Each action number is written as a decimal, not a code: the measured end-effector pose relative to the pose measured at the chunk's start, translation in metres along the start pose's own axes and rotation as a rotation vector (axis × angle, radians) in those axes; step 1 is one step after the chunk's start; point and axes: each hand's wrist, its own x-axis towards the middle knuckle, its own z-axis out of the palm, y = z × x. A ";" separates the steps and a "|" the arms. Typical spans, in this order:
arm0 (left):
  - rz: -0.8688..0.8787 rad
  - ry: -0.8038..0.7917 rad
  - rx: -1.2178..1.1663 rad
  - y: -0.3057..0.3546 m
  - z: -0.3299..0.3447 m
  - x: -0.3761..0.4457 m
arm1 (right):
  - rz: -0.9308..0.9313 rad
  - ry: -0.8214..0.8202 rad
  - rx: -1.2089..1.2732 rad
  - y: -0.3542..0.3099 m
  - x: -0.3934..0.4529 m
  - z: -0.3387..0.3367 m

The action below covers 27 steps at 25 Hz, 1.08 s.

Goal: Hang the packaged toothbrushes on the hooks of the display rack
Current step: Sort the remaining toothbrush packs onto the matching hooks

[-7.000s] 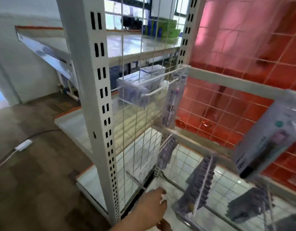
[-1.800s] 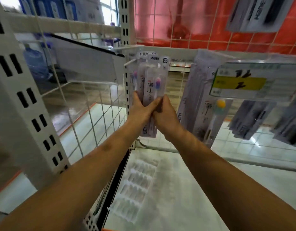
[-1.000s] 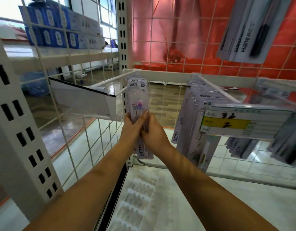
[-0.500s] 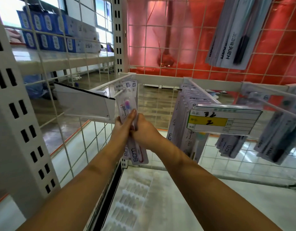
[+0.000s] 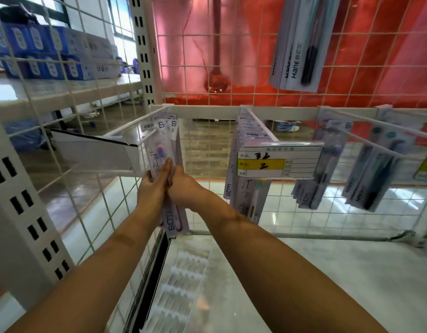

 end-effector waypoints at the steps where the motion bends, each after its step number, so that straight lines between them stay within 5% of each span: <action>1: 0.003 -0.001 0.003 0.001 0.000 0.000 | 0.016 0.003 0.013 -0.001 0.000 -0.001; 7: 0.006 0.016 0.079 0.005 -0.002 0.009 | 0.121 0.010 0.133 -0.001 0.015 0.005; 12: 0.010 0.010 0.162 -0.007 -0.009 0.016 | -0.004 0.064 0.094 0.013 0.016 0.012; 16: -0.097 0.055 0.641 -0.048 -0.018 0.004 | 0.041 0.105 0.048 0.042 0.002 0.010; 20: -0.172 -0.250 1.103 -0.086 -0.020 -0.019 | 0.120 -0.004 -0.247 0.084 -0.014 0.008; 27: 0.115 -0.511 1.294 -0.039 0.009 -0.065 | 0.183 -0.010 -0.260 0.073 -0.070 -0.003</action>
